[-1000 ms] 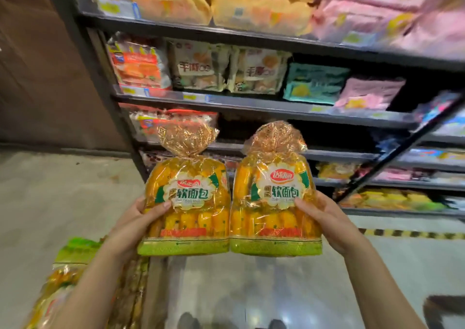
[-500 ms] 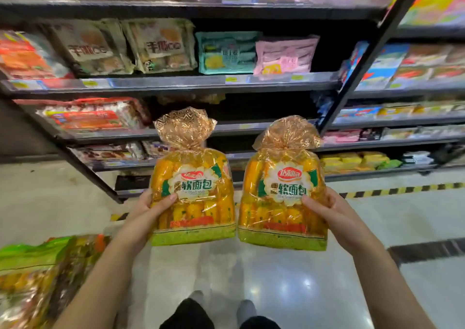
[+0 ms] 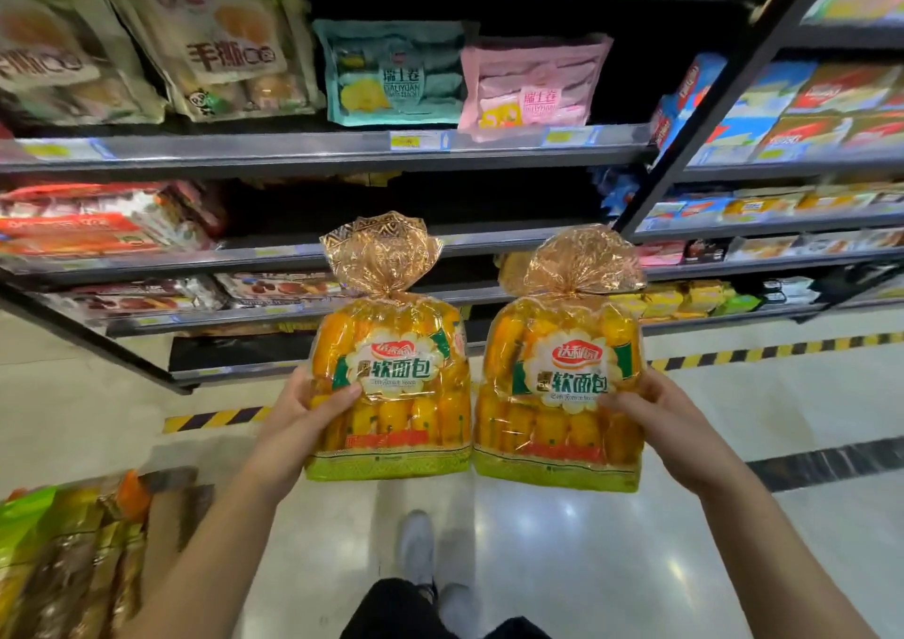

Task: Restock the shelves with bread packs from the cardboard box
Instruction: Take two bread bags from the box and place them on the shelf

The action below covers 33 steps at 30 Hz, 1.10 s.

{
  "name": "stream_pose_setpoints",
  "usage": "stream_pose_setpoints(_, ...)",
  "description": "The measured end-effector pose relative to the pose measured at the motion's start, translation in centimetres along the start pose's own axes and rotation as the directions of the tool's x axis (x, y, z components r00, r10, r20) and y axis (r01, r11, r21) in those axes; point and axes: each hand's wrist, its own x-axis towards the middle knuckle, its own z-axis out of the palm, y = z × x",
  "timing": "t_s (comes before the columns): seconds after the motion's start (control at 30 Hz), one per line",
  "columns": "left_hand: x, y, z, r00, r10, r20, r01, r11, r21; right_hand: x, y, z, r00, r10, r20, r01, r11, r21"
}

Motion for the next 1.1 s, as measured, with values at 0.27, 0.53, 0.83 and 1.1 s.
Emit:
stream_pose_setpoints(0.27,7.0,-0.3,2.6,0.998,0.038,-0.059,-0.035,0.998,0.050,8.4,0.4,-1.0,0.995,0.032,0.091,-0.028,0.999,-0.045)
stream_pose_setpoints(0.53,16.4,-7.7,4.5,0.994,0.023,-0.111,-0.017,0.999,0.048,21.3,7.4,-1.5,0.992,0.035,0.120,-0.043,0.997,0.069)
stream_pose_setpoints(0.83,32.3,-23.2,5.5,0.994,0.098,-0.038,-0.096,0.994,0.059,37.7,23.9,-2.3,0.979,-0.076,0.189,0.057,0.993,0.106)
stream_pose_setpoints(1.1,43.7,-31.2,5.0,0.975,0.214,0.057,-0.216,0.976,0.027,48.5,34.1,-2.3,0.938,-0.262,0.229,0.233,0.962,0.144)
